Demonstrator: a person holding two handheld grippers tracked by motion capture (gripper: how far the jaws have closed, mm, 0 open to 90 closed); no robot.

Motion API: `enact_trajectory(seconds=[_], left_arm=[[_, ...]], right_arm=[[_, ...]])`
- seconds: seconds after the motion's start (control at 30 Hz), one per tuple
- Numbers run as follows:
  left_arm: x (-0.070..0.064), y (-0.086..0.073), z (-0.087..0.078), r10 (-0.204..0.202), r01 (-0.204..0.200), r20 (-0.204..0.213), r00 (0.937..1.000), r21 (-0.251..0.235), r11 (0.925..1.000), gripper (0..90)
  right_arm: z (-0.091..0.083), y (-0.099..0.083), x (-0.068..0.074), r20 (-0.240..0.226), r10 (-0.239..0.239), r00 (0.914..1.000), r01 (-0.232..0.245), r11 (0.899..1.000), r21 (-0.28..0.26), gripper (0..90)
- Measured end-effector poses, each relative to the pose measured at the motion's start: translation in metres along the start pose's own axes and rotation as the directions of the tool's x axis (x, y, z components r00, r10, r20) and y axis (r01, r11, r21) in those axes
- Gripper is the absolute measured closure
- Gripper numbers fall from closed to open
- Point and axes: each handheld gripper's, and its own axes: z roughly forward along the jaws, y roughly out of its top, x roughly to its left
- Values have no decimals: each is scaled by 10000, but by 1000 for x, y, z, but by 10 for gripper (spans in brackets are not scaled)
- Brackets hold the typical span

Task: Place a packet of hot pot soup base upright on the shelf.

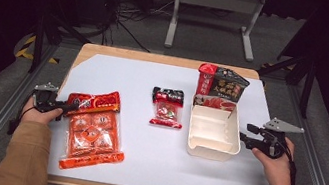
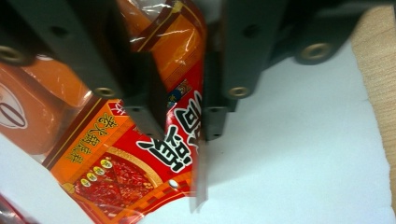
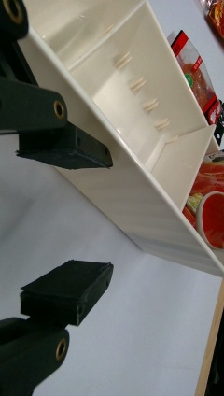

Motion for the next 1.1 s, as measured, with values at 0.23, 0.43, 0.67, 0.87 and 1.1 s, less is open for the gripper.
enact_trajectory(seconds=[0.23,0.43,0.67,0.87,1.1], left_arm=[[-2,0,-1,137,-136,80,9999,-109,9998,885],[-2,1,-8,-217,231,278,9994,-537,9983,900],[-8,4,-18,-100,113,195,9998,-716,9974,900],[-13,10,-27,-123,148,276,9995,-914,9957,900],[-24,22,-50,109,-35,496,9987,-1471,9891,900]], right_arm=[[-3,1,0,-36,70,10000,-70,9999,-121,448],[-7,5,2,11,50,10000,-49,9998,-213,476],[-20,9,-3,120,414,9991,-407,9977,-541,500],[-30,11,-4,253,479,9985,-459,9962,-738,509],[-40,20,3,427,266,9987,-225,9954,-927,521]])
